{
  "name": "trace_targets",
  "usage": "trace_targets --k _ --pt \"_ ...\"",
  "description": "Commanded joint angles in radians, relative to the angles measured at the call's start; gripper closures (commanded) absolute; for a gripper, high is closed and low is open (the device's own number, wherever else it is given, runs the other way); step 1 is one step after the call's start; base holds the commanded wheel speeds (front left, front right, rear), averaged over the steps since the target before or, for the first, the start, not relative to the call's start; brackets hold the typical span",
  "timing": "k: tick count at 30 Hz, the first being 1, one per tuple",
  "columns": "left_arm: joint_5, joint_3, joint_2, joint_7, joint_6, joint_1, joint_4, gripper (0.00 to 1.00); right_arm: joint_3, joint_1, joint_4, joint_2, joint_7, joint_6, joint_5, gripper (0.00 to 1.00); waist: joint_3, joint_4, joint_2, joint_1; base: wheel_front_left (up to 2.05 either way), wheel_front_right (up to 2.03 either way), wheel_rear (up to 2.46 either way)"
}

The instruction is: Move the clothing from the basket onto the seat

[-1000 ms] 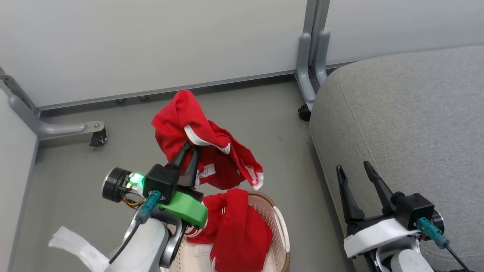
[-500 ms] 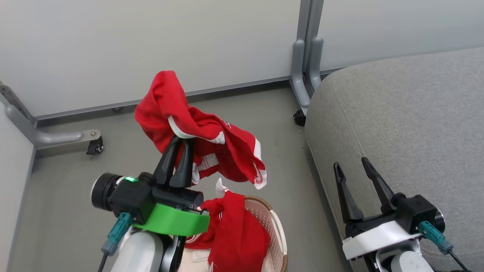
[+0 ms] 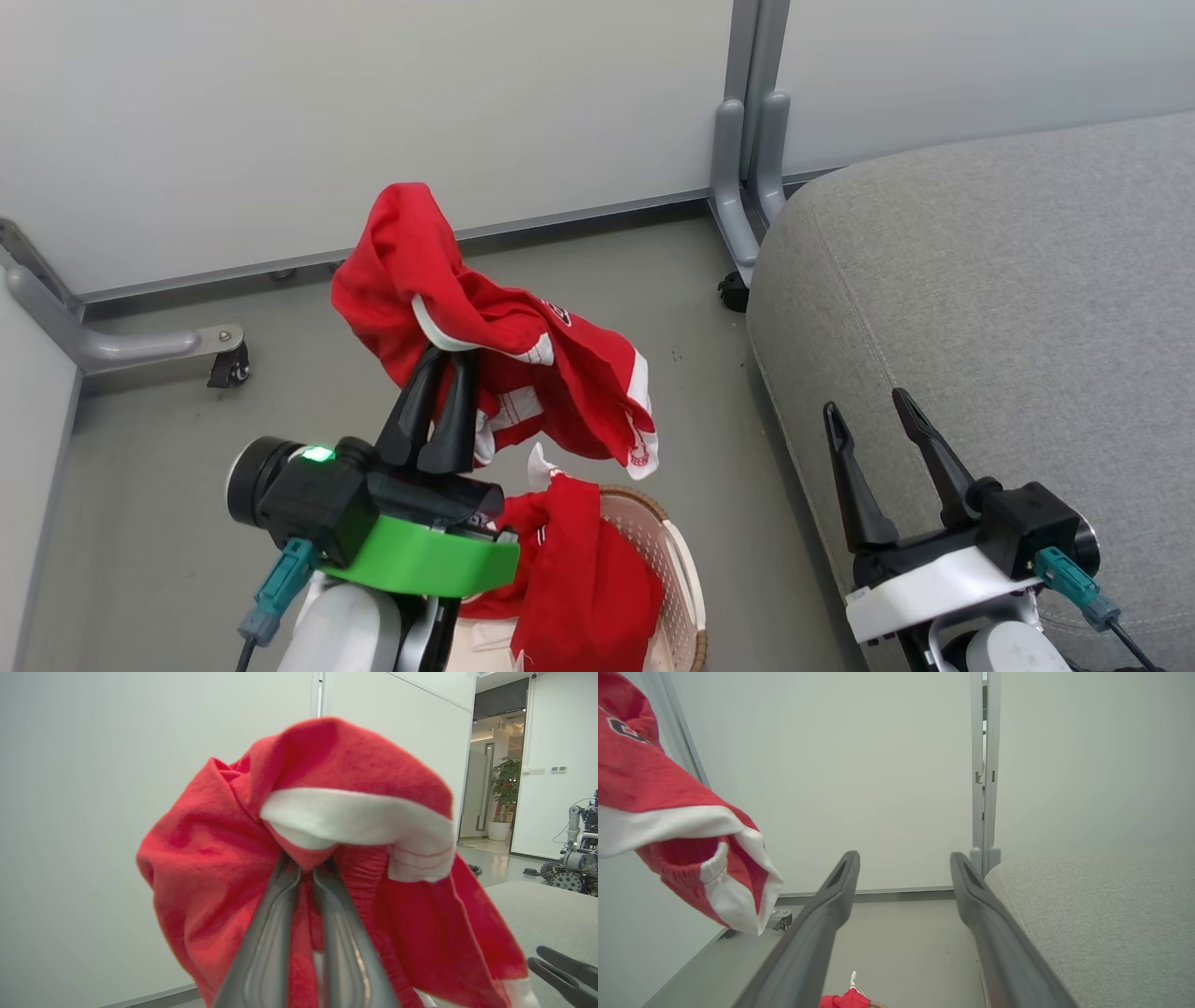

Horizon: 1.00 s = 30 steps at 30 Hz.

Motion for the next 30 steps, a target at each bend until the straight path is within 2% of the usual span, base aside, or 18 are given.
trace_targets --k 1,8,13,17,21,25,30 --pt "-0.005 0.002 0.000 -0.001 -0.005 0.013 0.000 1.00 0.000 0.013 -0.005 -0.004 -0.001 -0.002 -0.006 0.00 0.000 0.000 0.0000 0.0000 0.00 0.00 0.00" --pt "0.029 -0.006 0.000 -0.001 -0.006 0.009 0.036 1.00 0.075 -0.011 -0.041 -0.043 -0.001 -0.002 -0.017 0.00 0.006 -0.002 0.0000 0.0000 0.00 0.00 0.00" --pt "0.039 -0.005 0.000 -0.001 0.003 -0.002 0.054 1.00 0.216 -0.033 -0.100 -0.131 0.000 -0.002 -0.020 0.00 0.008 -0.007 0.0000 0.0000 0.00 0.00 0.00" --pt "0.042 -0.022 0.000 -0.001 -0.009 -0.012 0.066 1.00 0.347 -0.069 -0.139 -0.209 -0.001 -0.002 -0.048 0.00 0.008 -0.011 0.0000 0.0000 0.00 0.00 0.00" --pt "0.045 -0.045 0.000 -0.001 -0.010 -0.017 0.073 1.00 0.459 -0.117 -0.164 -0.259 0.000 -0.002 -0.098 0.00 0.010 -0.013 0.0000 0.0000 0.00 0.00 0.00" --pt "0.045 -0.070 0.000 -0.001 -0.011 -0.022 0.075 1.00 0.477 -0.151 -0.135 -0.251 -0.001 -0.002 -0.160 0.00 0.012 -0.011 0.0000 0.0000 0.00 0.00 0.00" --pt "0.037 -0.116 0.000 -0.001 -0.014 -0.027 0.077 1.00 0.448 -0.175 -0.050 -0.216 0.000 -0.002 -0.225 0.00 0.011 0.001 0.0000 0.0000 0.00 0.00 0.00"
